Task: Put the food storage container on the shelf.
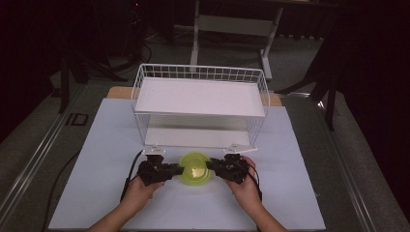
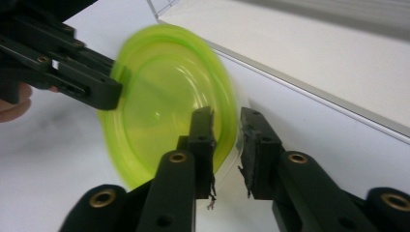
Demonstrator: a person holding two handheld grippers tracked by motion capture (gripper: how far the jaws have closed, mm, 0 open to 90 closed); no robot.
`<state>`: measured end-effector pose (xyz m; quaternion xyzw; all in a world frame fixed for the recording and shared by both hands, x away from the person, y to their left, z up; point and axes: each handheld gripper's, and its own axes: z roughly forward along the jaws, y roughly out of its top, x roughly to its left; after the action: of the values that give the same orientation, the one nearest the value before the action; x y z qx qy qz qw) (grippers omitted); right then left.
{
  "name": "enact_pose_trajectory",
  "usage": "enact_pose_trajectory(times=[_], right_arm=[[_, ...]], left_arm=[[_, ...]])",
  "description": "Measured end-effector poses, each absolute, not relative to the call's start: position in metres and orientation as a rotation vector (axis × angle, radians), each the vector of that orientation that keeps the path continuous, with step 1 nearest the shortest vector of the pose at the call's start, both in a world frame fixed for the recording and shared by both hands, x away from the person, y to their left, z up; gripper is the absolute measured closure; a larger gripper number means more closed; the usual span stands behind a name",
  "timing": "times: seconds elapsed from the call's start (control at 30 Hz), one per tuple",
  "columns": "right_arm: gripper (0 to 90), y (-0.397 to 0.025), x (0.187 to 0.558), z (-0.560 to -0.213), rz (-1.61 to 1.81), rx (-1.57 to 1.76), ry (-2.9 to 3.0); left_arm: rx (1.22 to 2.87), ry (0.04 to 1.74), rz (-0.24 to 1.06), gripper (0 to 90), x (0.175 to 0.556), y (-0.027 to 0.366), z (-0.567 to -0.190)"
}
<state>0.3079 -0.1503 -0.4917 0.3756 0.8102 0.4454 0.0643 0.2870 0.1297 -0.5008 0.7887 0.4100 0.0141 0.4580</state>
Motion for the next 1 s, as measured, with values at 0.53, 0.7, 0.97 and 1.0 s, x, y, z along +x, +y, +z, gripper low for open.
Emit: enact_pose_trajectory(times=[0.53,0.7,0.97,1.0], right_arm=[[78.4,-0.157,0.316,-0.468,1.381,1.152,2.372],[77.9,-0.158,0.326,-0.458,1.387,1.157,2.337],[78.1,-0.156,0.343,-0.461,1.363,1.203,2.303],[78.1,-0.155,0.344,-0.462,1.352,1.208,2.299]], left_arm=[[1.882,0.99,0.108,82.6,0.293,0.122,-0.479],[1.848,0.981,0.147,82.5,0.304,0.12,-0.474],[1.833,0.985,0.182,82.2,0.321,0.117,-0.48],[1.838,0.991,0.183,82.2,0.324,0.117,-0.481]])
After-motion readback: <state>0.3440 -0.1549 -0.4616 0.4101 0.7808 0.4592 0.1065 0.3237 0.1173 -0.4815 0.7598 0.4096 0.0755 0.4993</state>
